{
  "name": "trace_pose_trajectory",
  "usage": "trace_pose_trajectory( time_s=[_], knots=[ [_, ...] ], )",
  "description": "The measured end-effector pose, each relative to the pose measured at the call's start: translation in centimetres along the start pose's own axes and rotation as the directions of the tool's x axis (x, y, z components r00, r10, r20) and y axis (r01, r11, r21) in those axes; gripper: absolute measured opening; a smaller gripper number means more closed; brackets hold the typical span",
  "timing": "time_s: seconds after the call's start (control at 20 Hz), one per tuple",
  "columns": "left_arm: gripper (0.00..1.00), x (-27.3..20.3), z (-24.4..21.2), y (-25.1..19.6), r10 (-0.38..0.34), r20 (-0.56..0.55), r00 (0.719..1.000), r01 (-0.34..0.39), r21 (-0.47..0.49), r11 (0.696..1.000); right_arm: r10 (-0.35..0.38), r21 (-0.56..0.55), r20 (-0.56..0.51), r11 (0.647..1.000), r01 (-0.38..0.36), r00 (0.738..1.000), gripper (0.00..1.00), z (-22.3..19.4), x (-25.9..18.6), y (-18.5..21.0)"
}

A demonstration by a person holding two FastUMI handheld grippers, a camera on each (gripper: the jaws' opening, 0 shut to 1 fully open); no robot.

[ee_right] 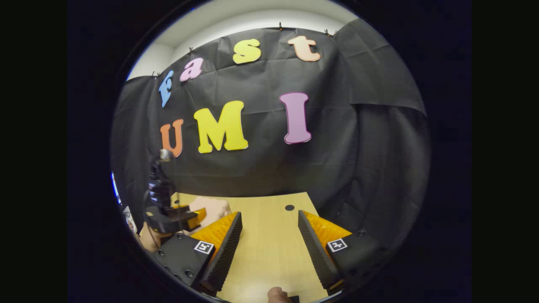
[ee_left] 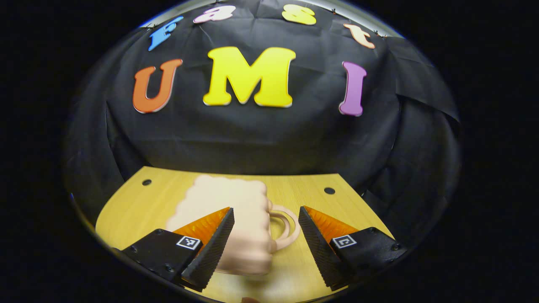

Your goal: First open the suitcase, pack the skin care products into it, and then close the suitcase.

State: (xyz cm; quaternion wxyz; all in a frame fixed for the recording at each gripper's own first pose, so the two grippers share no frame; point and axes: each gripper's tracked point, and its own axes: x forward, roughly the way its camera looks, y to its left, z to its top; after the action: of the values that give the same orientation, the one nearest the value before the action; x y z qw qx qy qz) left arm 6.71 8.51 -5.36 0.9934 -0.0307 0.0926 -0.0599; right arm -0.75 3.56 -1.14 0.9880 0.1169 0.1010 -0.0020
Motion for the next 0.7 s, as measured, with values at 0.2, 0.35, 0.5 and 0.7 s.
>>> trace_pose_trajectory(
  time_s=[0.2, 0.35, 0.5, 0.7],
  knots=[
    [0.97, -5.8, 6.0, 4.8, 0.016, 0.134, 0.991, -0.021, 0.038, 0.999, 0.047, -0.017, 0.037, 0.999, -0.046, 0.998, 0.79, 1.3, 1.0, 6.3],
    [1.00, -8.8, 9.1, 8.1, 0.051, 0.202, 0.978, -0.069, 0.084, 0.994, 0.080, -0.054, 0.071, 0.996, -0.077, 0.994, 0.79, 2.5, 1.4, 10.9],
    [0.97, -11.0, 10.2, 11.0, 0.069, 0.225, 0.972, -0.082, 0.050, 0.995, 0.101, -0.109, 0.104, 0.990, -0.090, 0.989, 0.79, 3.0, 1.9, 14.9],
    [0.97, -12.1, 11.1, 13.7, 0.083, 0.258, 0.962, -0.098, 0.042, 0.994, 0.153, -0.137, 0.127, 0.981, -0.136, 0.980, 0.79, 3.0, 1.8, 19.9]
  ],
)
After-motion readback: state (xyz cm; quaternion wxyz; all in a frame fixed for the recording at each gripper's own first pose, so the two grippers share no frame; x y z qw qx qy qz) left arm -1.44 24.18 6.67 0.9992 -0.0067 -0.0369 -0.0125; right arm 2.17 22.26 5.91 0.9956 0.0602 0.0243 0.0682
